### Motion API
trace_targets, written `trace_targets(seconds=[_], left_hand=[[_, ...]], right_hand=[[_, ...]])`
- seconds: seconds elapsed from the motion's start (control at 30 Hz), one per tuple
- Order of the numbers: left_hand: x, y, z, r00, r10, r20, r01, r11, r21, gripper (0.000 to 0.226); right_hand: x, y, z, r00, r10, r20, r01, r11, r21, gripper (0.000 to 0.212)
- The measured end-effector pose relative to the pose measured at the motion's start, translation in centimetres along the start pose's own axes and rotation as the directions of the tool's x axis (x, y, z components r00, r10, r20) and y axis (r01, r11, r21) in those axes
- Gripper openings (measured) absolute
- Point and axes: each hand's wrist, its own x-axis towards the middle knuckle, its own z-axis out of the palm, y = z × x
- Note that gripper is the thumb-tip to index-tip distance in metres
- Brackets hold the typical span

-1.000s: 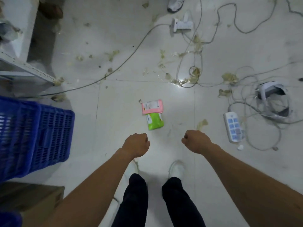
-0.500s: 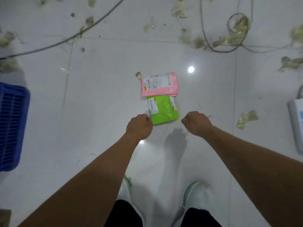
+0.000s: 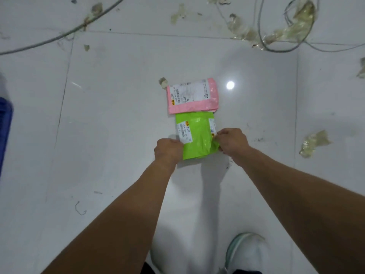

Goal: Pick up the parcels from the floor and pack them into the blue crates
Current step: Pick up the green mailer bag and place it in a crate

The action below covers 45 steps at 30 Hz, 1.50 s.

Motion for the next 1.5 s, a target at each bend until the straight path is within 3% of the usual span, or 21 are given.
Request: trace_targets(seconds=[0.13,0.23,0.4,0.5,0.63,0.9,1.03,1.3,1.37,1.5], left_hand=[[-4.0,-0.2,-1.6,0.997,-0.055,0.047,0.056,0.998,-0.016,0.049],[-7.9,0.4,-3.4,0.987,-0.090,0.136,0.106,0.988,-0.115,0.052],[-15.5,2.1,-7.8,0.979,-0.151,0.139,0.188,0.932,-0.309,0.040],[-19.3,3.3,-10.9,0.962,-0.209,0.173,0.265,0.863,-0.430,0.021],[-24.8,5.2,-15.9,0.939,-0.227,0.260,0.334,0.785,-0.522,0.021],[-37.0,8.9,-26.3,0.972,-0.131,0.195,0.224,0.774,-0.592,0.008],[-42.4,9.4,-32.0,0.968,-0.051,0.246,0.200,0.752,-0.628,0.008],[-47.6,6.7,-44.9,0.960,0.040,0.276,0.180,0.668,-0.722,0.016],[-48.1,5.8,-48.2,0.968,0.068,0.240,0.143,0.636,-0.758,0.021],[-49.2,4.6,-55.2,0.984,0.122,0.129,0.039,0.557,-0.829,0.012]], right_hand=[[-4.2,-0.4,-1.1,0.999,0.012,0.032,-0.011,1.000,-0.025,0.021],[-8.0,-1.4,-1.9,1.000,-0.001,0.031,0.002,0.999,-0.036,0.021],[-14.8,-4.7,-5.0,0.995,-0.062,0.083,0.065,0.997,-0.031,0.019],[-19.3,-7.6,-7.8,0.984,-0.096,0.147,0.084,0.993,0.089,0.016],[-26.0,-12.0,-11.4,0.963,-0.122,0.240,0.064,0.970,0.234,0.008],[-40.2,-21.2,-17.8,0.945,-0.120,0.305,0.031,0.959,0.281,0.018],[-46.2,-25.7,-18.5,0.923,-0.162,0.350,0.060,0.957,0.283,0.015],[-56.0,-35.5,-14.8,0.891,-0.236,0.387,0.148,0.959,0.243,0.012],[-58.2,-37.9,-13.3,0.876,-0.261,0.405,0.181,0.957,0.226,0.011],[-63.0,-43.0,-10.1,0.840,-0.301,0.451,0.237,0.952,0.193,0.014]])
